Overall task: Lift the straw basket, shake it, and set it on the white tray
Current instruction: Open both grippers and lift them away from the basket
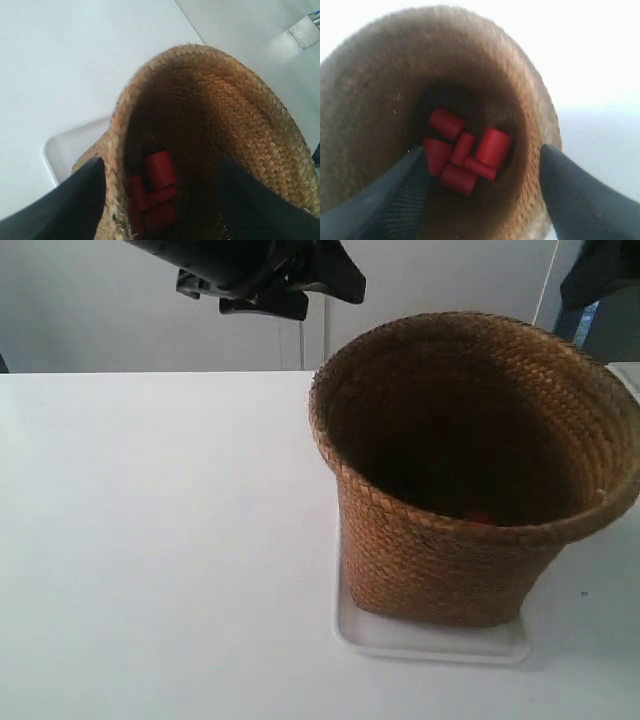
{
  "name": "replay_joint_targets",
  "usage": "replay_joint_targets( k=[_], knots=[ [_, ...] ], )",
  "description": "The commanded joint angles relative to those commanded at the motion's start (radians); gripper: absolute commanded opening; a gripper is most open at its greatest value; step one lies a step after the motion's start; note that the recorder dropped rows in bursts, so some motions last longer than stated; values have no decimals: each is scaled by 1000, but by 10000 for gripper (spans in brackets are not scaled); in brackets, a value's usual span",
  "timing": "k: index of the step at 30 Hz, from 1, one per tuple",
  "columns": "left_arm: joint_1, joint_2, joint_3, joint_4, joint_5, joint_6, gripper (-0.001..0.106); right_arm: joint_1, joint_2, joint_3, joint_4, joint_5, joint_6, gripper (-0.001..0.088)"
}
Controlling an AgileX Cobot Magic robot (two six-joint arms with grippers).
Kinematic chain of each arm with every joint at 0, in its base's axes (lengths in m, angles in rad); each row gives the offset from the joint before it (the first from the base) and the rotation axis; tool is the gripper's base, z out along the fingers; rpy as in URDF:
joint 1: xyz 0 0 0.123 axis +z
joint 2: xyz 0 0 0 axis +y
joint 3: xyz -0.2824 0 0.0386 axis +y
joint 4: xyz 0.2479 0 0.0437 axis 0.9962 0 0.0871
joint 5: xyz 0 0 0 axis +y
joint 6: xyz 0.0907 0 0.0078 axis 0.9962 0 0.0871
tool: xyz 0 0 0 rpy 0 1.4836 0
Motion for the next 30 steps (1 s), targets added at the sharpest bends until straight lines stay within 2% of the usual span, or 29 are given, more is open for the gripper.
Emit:
replay_joint_targets(
  k=[8, 11, 14, 19, 22, 26, 30],
  knots=[
    [0, -79, 0, 89, 110, 16, 671, 0, -61, 30, 100, 35, -54, 602],
    [0, -110, 0, 144, 176, 22, 633, 0, -95, 69, 136, 39, -107, 565],
    [0, -146, 0, 203, 222, 31, 507, 0, -148, 118, 140, 15, -123, 490],
    [0, -210, 0, 266, 289, 100, 162, 0, -261, 217, 154, -108, -141, 359],
    [0, -242, 0, 271, 305, 100, 1, 0, -330, 279, 154, -184, -159, 303],
    [0, -283, 0, 271, 308, 101, 0, 0, -414, 360, 155, -288, -159, 235],
    [0, -315, 2, 273, 308, 112, 0, 0, -453, 420, 155, -308, -159, 186]
  ],
)
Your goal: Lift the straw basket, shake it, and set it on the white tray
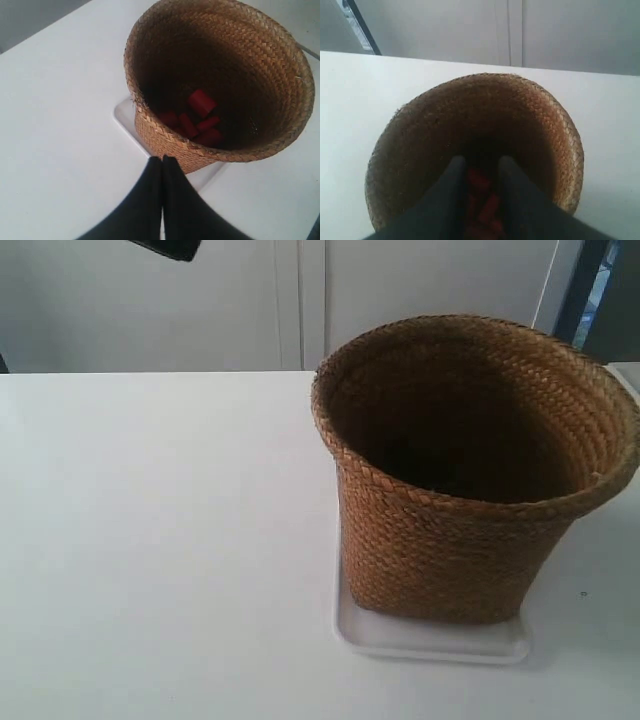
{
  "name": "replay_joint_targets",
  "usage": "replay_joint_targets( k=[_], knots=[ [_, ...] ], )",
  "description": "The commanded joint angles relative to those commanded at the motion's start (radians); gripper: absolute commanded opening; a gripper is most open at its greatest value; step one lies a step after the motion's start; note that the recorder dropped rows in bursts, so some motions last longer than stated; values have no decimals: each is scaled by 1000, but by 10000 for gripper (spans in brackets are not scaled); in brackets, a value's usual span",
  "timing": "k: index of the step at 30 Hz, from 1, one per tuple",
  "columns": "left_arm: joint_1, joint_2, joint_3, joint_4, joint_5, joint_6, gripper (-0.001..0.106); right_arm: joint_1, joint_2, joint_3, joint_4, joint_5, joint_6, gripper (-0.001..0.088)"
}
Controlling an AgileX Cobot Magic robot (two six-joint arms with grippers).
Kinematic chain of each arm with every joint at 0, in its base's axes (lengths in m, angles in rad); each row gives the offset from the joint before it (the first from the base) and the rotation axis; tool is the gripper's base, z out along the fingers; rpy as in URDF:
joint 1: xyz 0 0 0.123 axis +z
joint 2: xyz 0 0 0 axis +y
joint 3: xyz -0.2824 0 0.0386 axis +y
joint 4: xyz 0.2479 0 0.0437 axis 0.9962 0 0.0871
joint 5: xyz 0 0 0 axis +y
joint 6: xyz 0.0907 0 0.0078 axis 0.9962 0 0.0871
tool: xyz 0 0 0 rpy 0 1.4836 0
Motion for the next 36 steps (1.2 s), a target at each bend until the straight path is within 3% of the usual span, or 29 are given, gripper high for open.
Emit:
replay_joint_targets(
  k=[4, 8, 15, 17, 20, 26, 36],
  knots=[
    [0, -30, 58, 0, -12, -5, 0, 0, -8, 63, 4, -4, 0, 159],
    [0, -55, 206, -51, -52, 1, 0, 0, -8, 114, 25, -12, 0, 146],
    [0, -91, 422, -137, -299, 19, 0, 0, -8, 136, 91, -17, 0, 146],
    [0, -112, 466, -198, -369, 108, 0, 0, -8, 136, 92, -17, 0, 146],
    [0, -117, 487, -215, -381, 184, 0, 0, -8, 136, 92, -15, 0, 146],
    [0, -117, 488, -215, -240, 178, 0, 0, -8, 136, 92, -15, 29, 147],
    [0, -147, 488, -206, -238, 182, 0, 0, -8, 136, 92, -15, 29, 149]
  ],
)
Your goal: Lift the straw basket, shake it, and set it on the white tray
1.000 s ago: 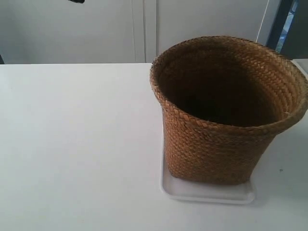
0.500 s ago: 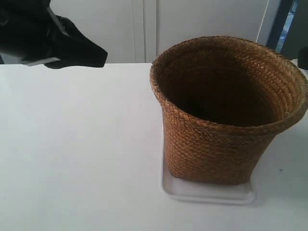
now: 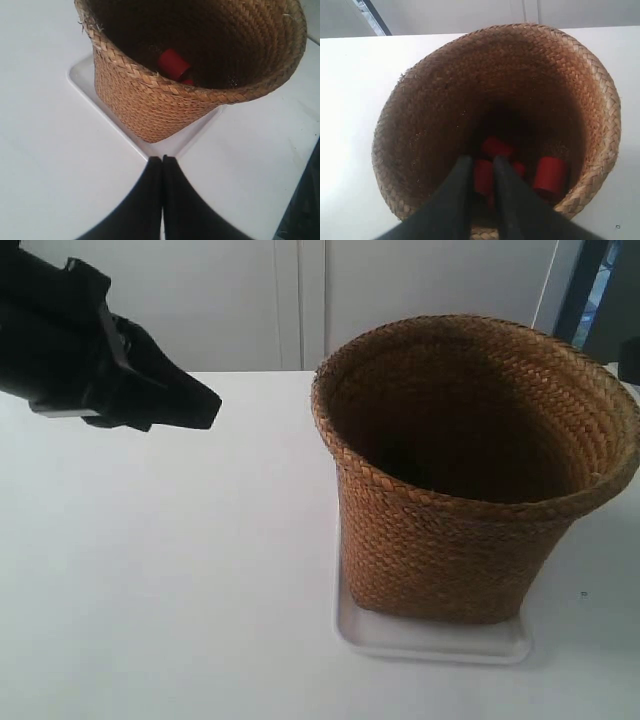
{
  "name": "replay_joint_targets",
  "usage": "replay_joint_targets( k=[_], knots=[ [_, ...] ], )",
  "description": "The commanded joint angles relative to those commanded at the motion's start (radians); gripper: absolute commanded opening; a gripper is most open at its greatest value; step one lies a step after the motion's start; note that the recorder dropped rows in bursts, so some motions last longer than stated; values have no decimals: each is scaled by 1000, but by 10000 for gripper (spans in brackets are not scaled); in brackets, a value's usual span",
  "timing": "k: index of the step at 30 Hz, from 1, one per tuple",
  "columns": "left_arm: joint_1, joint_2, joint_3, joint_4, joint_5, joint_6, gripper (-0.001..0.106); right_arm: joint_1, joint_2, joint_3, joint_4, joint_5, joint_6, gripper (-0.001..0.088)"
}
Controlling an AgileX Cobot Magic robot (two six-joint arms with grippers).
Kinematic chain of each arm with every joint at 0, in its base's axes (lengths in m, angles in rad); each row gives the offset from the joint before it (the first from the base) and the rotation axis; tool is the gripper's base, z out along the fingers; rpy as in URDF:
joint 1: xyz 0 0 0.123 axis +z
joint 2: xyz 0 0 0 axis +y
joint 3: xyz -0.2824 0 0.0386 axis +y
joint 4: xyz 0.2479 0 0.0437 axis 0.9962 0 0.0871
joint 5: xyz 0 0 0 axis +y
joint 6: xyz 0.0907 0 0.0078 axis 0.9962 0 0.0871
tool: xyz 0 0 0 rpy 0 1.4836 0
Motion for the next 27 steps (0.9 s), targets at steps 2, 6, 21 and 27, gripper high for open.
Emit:
replay_joint_targets(
  k=[2, 6, 21, 27],
  knots=[
    [0, -24, 0, 2, -4, 8, 0, 0, 0, 0, 0, 0, 0, 149],
    [9, -105, 20, 124, -5, 116, 0, 0, 0, 0, 0, 0, 0, 149],
    [528, -580, 466, 103, -286, 154, 0, 0, 0, 0, -2, 0, 0, 149],
    [647, -816, 574, 97, -241, 99, 0, 0, 0, 0, -2, 0, 0, 149]
  ],
)
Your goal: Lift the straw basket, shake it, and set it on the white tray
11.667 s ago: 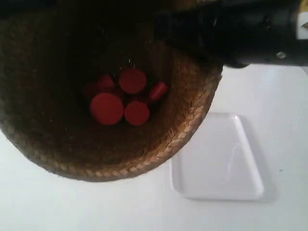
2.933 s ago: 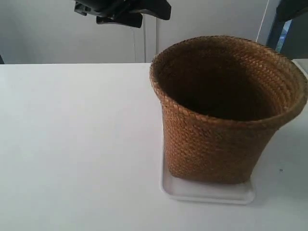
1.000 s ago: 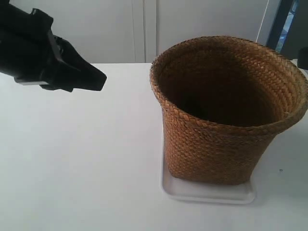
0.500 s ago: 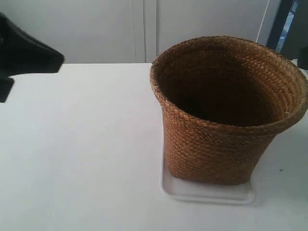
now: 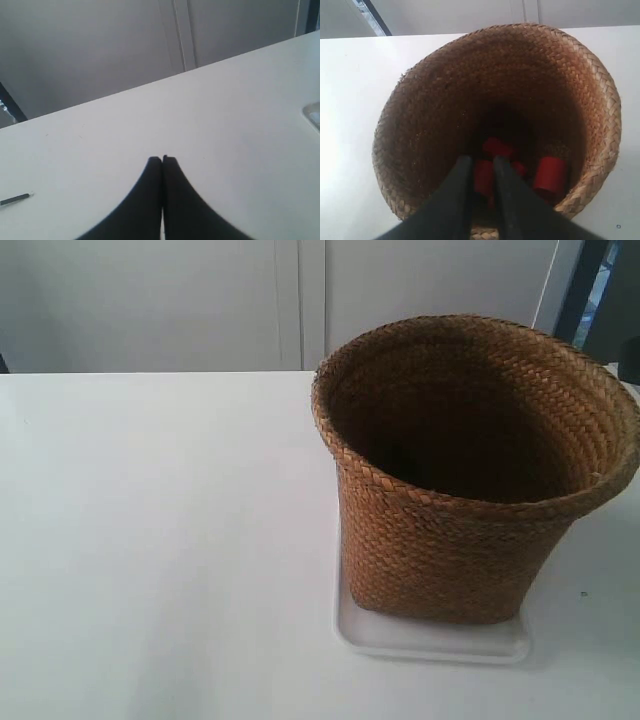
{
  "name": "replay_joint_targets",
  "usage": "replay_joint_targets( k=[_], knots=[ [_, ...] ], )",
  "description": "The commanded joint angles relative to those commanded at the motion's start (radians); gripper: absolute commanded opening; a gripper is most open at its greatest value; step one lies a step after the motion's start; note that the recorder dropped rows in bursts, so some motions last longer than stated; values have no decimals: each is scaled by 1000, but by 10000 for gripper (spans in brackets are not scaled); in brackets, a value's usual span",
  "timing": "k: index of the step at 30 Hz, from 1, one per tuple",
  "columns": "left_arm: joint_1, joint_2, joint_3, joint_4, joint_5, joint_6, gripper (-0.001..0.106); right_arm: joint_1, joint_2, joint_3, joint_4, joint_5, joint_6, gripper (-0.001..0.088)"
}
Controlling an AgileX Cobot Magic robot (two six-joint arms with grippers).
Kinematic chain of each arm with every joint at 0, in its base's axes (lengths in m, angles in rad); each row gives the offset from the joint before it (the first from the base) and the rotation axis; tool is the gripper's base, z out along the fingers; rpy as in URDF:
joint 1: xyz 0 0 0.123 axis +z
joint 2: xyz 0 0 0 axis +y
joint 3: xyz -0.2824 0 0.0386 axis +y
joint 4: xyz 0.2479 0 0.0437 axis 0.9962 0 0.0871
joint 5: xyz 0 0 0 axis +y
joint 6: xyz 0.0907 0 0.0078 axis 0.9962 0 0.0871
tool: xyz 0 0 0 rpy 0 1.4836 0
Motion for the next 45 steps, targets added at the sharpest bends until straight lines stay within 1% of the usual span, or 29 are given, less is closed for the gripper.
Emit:
replay_joint_targets(
  k=[2, 4, 6, 7, 8, 9, 10, 12, 13, 14, 15, 16, 21, 23, 28, 30, 36, 40, 41, 43, 45],
  knots=[
    [0, -6, 0, 0, 2, 0, 0, 0, 0, 0, 0, 0, 0, 149],
    [0, -4, 13, 0, -7, -42, 0, 0, 0, 0, 0, 0, 0, 149],
    [0, 1, 67, 68, -66, -179, 0, 0, 0, 0, 0, 0, 0, 149],
    [0, 1, 120, 209, -101, -347, 0, 0, 0, 0, 0, 0, 0, 149],
    [0, -3, 146, 293, -114, -464, 0, 0, 0, 0, 0, 0, 0, 149],
    [0, -14, 179, 424, -116, -584, 0, 0, 0, 0, 0, 0, 0, 149],
    [0, -28, 199, 510, -116, -697, 0, 0, 0, 0, 0, 0, 0, 149],
    [0, -67, 246, 696, -116, -877, 0, 0, 0, 0, 0, 0, 0, 149],
    [0, -86, 263, 766, -117, -924, 0, 0, 0, 0, 2, 0, 0, 149],
    [0, -105, 283, 805, -118, -953, 0, 0, 0, 0, 2, 0, 0, 149],
    [0, -134, 303, 837, -123, -966, 0, 0, 0, 0, 2, 0, 0, 149],
    [0, -154, 321, 840, -125, -964, 0, 0, 0, 0, 2, 0, 0, 149],
    [0, -246, 391, 824, -125, -957, 0, 0, 0, 0, 2, 0, 0, 149],
    [0, -264, 416, 764, -125, -909, 0, 0, 0, 0, 2, 0, 0, 149],
    [0, -279, 478, 578, -148, -691, 0, 0, 0, 0, 0, 0, 0, 149],
    [0, -279, 507, 539, -155, -658, 0, 0, 0, 0, 0, 0, 0, 149],
    [0, -279, 578, 525, -185, -732, 0, 0, 0, 0, 0, 0, 0, 149],
    [0, -279, 601, 525, -183, -732, 0, 0, 0, 0, 0, 0, 0, 149],
    [0, -279, 601, 531, -183, -739, 0, 0, 0, 0, 0, 0, 0, 149],
    [-8, -295, 601, 567, -183, -794, 0, 0, 0, 0, 0, 0, 0, 149],
    [-37, -302, 601, 619, -185, -835, 0, 0, 0, 0, 0, 0, 0, 149]
  ],
)
